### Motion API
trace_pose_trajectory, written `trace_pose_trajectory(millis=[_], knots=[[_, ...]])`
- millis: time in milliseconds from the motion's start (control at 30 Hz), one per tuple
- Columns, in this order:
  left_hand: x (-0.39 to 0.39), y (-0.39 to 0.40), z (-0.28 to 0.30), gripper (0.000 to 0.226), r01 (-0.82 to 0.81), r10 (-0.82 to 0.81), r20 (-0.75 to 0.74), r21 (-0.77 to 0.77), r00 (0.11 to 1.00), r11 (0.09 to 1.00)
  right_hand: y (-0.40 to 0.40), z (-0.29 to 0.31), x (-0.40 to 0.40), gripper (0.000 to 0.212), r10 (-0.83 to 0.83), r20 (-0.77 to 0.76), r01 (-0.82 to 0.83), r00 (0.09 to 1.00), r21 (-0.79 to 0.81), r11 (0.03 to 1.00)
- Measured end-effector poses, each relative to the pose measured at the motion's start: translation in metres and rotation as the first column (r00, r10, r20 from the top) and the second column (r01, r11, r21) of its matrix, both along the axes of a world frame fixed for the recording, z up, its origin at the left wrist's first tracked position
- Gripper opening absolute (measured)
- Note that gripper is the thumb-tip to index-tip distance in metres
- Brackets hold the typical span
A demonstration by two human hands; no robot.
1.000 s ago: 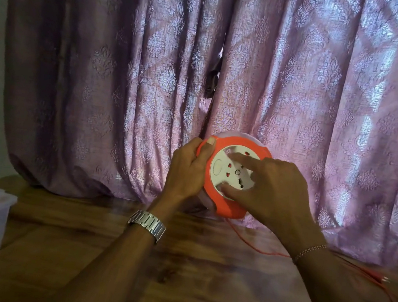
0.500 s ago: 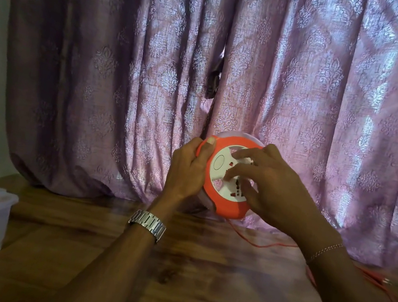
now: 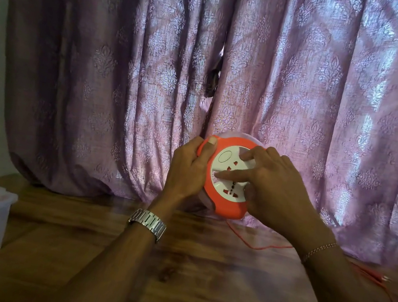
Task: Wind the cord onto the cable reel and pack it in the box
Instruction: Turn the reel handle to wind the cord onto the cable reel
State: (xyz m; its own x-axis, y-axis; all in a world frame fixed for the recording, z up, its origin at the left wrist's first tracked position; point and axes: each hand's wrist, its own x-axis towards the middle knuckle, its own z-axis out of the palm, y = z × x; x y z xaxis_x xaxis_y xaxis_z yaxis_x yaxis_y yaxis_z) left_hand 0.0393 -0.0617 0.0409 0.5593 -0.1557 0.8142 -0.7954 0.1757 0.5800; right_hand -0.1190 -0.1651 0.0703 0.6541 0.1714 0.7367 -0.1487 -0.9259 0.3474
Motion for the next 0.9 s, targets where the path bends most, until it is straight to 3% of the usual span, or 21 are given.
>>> trace_pose_trajectory(millis=[333, 533, 667, 767, 900], knots=[[-0.003, 0.000, 0.001, 0.049, -0.027, 0.027, 0.023, 0.003, 0.999, 1.000, 0.002, -0.004, 0.003, 0.055, -0.070, 0.102, 0.052, 0.992, 0.164, 0.985], [-0.002, 0.001, 0.000, 0.052, -0.007, 0.006, -0.009, -0.010, 1.000, 1.000, -0.004, -0.011, 0.015, 0.070, -0.093, 0.242, 0.028, 0.966, 0.260, 0.965], [-0.002, 0.000, 0.001, 0.053, 0.000, -0.001, -0.024, -0.016, 1.000, 1.000, -0.006, -0.011, 0.017, 0.077, -0.112, 0.230, 0.054, 0.967, 0.246, 0.968], [-0.001, -0.001, 0.000, 0.047, -0.006, 0.006, -0.032, -0.015, 0.999, 1.000, -0.005, -0.008, 0.013, 0.068, -0.112, 0.243, 0.075, 0.964, 0.156, 0.985], [0.000, 0.000, 0.002, 0.048, 0.018, -0.019, -0.053, -0.031, 0.998, 0.999, -0.002, -0.003, 0.005, 0.026, 0.116, 0.236, -0.132, 0.965, 0.049, 0.990]])
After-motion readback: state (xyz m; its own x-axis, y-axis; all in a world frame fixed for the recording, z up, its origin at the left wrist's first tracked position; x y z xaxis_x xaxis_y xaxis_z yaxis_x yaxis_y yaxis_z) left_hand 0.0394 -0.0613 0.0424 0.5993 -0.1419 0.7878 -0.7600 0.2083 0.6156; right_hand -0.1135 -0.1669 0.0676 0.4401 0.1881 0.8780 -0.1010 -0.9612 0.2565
